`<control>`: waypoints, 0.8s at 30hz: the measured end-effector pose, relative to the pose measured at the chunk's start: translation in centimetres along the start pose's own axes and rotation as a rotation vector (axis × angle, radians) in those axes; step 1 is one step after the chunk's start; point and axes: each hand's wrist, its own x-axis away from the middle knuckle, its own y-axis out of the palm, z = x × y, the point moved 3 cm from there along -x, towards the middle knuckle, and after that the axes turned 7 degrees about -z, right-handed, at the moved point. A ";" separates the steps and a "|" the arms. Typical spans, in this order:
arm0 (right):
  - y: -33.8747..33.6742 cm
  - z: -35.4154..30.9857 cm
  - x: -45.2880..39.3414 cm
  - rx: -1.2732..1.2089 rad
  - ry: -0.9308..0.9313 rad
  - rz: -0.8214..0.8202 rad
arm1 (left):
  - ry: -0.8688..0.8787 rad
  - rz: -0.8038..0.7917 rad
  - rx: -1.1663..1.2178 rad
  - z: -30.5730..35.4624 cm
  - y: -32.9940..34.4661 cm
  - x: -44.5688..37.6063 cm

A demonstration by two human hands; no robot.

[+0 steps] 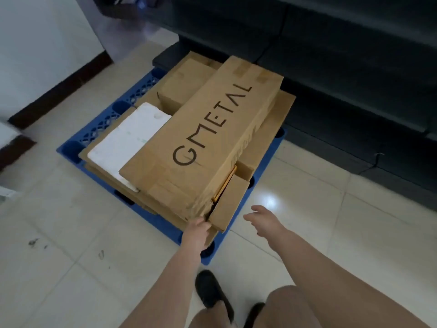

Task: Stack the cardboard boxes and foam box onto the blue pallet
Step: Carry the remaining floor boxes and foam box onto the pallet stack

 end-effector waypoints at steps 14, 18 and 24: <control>-1.2 4.2 -21.2 0.155 0.141 -0.234 | -0.278 0.212 0.447 -10.6 7.1 -15.8; -0.9 4.7 -26.2 0.097 0.109 -0.223 | -0.233 0.176 0.573 -10.2 8.7 -21.0; -1.4 4.6 -29.9 0.072 0.123 -0.116 | -0.152 0.369 0.585 -11.1 7.9 -23.9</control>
